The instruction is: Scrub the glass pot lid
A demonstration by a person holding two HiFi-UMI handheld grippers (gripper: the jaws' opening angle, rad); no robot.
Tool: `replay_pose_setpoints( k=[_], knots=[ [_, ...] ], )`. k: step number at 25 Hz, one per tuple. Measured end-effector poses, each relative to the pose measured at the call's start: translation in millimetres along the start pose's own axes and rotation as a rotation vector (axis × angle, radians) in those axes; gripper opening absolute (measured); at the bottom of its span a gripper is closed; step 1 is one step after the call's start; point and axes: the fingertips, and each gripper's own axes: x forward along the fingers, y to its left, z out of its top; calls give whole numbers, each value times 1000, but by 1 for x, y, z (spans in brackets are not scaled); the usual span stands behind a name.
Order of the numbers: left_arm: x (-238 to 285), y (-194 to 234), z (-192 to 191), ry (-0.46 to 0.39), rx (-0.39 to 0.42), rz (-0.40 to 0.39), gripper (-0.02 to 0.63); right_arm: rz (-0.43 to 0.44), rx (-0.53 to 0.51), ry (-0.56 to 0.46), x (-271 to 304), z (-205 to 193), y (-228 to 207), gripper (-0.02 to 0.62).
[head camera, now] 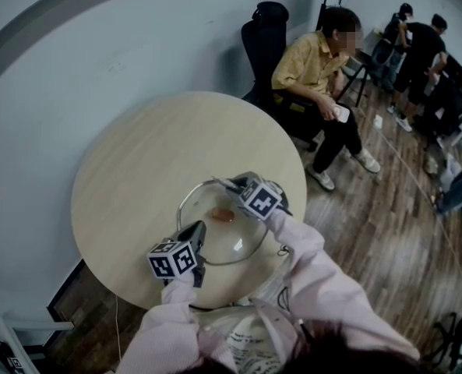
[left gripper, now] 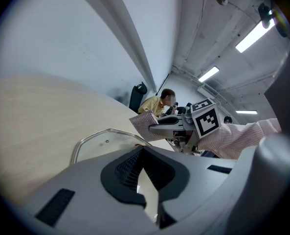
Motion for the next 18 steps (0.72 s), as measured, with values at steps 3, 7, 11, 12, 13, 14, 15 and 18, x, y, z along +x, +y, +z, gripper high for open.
replay_pose_setpoints(
  k=[3,7,11,12,13,14,15,18],
  knots=[
    [-1,4,-1,-1,-6,6,-2,-2,-40,41,4,-7,0,87],
    [-1,5,-1,1,-9,12,-2,40,-90,70,12,-15,9,89],
    [-3,7,-2,2,-10,13,-2,50,-118,120,17,-27,11,87],
    [-3,8,-2,2,-11,15,-2,54,-122,126,18,-28,11,87],
    [-4,8,-2,2,-12,17,-2,59,-124,131,18,-29,11,87],
    [-4,8,-2,2,-12,18,-2,63,-127,138,18,-30,12,87],
    [-5,8,-3,3,-11,18,-2,64,-130,149,18,-33,12,87],
    [-6,5,-3,4,-9,17,-2,59,-127,175,17,-41,9,87]
  ],
)
